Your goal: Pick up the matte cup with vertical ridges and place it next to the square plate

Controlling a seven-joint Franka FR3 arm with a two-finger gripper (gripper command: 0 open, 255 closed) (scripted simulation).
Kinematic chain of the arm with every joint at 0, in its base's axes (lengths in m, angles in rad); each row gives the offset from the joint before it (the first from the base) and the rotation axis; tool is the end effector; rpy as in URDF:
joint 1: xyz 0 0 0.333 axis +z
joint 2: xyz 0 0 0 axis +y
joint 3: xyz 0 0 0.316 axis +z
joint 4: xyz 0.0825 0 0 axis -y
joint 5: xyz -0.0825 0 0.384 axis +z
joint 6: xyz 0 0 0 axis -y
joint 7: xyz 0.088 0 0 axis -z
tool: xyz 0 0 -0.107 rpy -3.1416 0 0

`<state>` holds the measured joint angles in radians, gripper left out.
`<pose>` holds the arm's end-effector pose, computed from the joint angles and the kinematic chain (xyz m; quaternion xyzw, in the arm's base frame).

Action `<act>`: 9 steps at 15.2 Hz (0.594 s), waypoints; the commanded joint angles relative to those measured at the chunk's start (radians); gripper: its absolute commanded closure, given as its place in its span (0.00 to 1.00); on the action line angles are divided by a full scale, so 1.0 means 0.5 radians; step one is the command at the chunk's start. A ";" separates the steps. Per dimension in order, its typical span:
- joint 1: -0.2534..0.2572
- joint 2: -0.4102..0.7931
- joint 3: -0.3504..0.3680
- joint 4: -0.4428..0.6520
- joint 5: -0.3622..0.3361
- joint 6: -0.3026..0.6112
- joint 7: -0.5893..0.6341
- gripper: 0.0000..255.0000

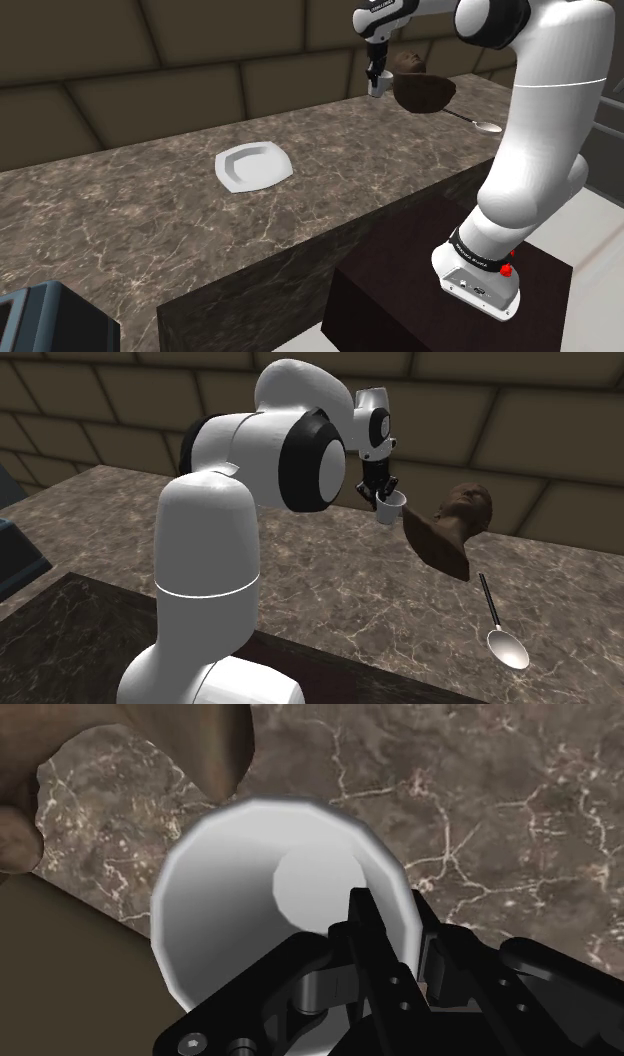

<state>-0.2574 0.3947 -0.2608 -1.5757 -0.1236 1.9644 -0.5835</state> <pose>0.5887 -0.3200 0.4210 0.9921 0.0656 -0.0533 0.0923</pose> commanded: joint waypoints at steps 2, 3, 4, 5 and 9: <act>-0.001 -0.014 -0.002 0.073 0.001 -0.085 -0.013 1.00; -0.001 -0.018 -0.003 0.093 0.001 -0.109 -0.017 1.00; -0.001 -0.023 -0.003 0.114 0.001 -0.133 -0.020 1.00; -0.001 -0.027 -0.004 0.135 0.001 -0.158 -0.024 1.00; -0.002 -0.038 -0.005 0.226 0.002 -0.259 -0.040 1.00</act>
<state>-0.2590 0.3765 -0.2635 -1.4770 -0.1226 1.8503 -0.6025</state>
